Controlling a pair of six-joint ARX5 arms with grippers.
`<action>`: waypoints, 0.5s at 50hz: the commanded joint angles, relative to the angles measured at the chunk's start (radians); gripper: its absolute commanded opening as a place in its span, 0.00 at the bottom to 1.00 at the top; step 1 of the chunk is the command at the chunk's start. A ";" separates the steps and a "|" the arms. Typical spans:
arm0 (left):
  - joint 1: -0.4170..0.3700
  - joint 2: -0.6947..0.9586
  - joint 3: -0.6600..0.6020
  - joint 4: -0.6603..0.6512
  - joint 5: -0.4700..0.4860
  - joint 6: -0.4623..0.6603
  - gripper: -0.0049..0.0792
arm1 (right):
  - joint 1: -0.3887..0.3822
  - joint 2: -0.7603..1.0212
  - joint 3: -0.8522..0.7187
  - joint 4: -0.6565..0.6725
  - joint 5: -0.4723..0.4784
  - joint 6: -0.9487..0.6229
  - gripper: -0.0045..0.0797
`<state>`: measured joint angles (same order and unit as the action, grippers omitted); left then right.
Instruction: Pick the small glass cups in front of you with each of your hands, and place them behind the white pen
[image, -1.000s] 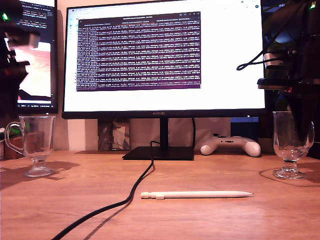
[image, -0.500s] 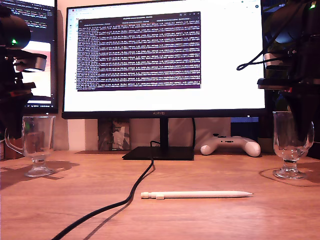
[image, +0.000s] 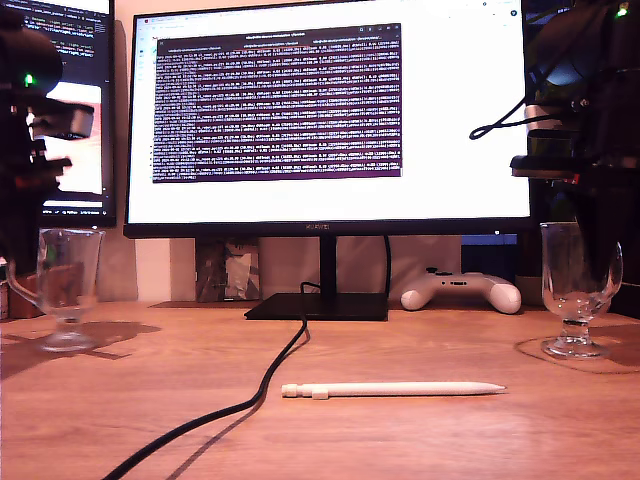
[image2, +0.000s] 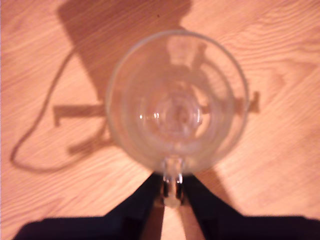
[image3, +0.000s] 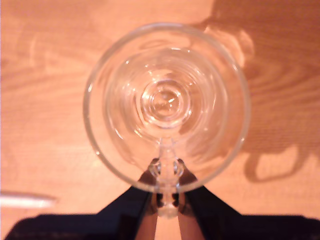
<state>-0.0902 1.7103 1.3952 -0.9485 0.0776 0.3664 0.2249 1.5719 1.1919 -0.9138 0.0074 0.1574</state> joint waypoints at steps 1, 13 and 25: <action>-0.009 -0.005 0.034 -0.007 0.005 -0.011 0.04 | 0.012 -0.013 0.062 -0.003 -0.004 -0.006 0.04; -0.024 -0.041 0.094 -0.061 0.013 -0.020 0.04 | 0.046 -0.026 0.167 -0.056 0.001 -0.008 0.04; -0.052 -0.077 0.094 -0.084 0.079 -0.038 0.04 | 0.102 -0.027 0.202 -0.071 0.002 -0.006 0.04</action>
<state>-0.1299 1.6848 1.4769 -1.0397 0.1314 0.3386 0.3080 1.5711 1.3750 -0.9894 0.0090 0.1555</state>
